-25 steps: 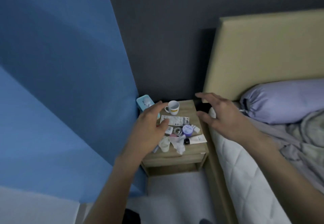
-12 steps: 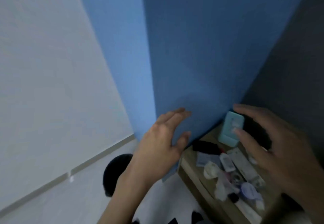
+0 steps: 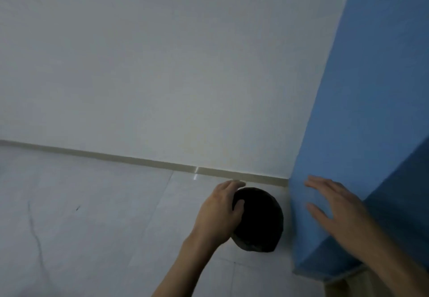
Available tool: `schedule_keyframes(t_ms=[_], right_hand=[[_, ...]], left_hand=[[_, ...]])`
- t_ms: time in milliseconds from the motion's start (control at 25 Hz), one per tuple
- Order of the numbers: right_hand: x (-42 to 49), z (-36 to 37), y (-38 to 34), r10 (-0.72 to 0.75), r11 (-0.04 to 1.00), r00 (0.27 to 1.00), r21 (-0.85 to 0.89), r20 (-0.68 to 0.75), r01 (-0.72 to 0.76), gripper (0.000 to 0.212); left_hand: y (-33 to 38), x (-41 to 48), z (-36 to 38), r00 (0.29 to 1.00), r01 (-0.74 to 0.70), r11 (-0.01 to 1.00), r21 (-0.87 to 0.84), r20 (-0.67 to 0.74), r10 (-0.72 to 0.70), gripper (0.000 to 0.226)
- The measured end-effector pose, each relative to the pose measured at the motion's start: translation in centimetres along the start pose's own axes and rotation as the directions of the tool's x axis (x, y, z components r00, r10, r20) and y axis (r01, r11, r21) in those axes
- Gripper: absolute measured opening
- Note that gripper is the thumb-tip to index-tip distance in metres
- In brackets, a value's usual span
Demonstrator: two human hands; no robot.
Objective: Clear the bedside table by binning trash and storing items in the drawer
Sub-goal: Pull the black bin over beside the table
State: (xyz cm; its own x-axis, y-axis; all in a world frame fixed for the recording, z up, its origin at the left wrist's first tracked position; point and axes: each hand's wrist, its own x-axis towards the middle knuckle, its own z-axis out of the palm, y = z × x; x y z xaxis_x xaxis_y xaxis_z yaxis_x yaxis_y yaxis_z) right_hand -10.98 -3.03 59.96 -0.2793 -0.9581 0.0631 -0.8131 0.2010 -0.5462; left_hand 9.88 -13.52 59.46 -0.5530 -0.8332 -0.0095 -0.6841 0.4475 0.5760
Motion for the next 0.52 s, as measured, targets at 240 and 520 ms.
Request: schedule_keyframes(t_ms=[240, 520], right_hand=[[1.9, 18.3, 8.6, -0.028, 0.993, 0.991, -0.108, 0.132, 0.043, 0.046], [0.6, 27.8, 14.5, 0.060, 0.987, 0.955, -0.158, 0.292, -0.014, 0.062]], left_hand=[[-10.7, 0.9, 14.3, 0.997, 0.062, 0.996, 0.059, 0.046, -0.065, 0.049], [-16.1, 1.1, 24.8, 0.982, 0.035, 0.985, 0.170, 0.178, -0.065, 0.051]])
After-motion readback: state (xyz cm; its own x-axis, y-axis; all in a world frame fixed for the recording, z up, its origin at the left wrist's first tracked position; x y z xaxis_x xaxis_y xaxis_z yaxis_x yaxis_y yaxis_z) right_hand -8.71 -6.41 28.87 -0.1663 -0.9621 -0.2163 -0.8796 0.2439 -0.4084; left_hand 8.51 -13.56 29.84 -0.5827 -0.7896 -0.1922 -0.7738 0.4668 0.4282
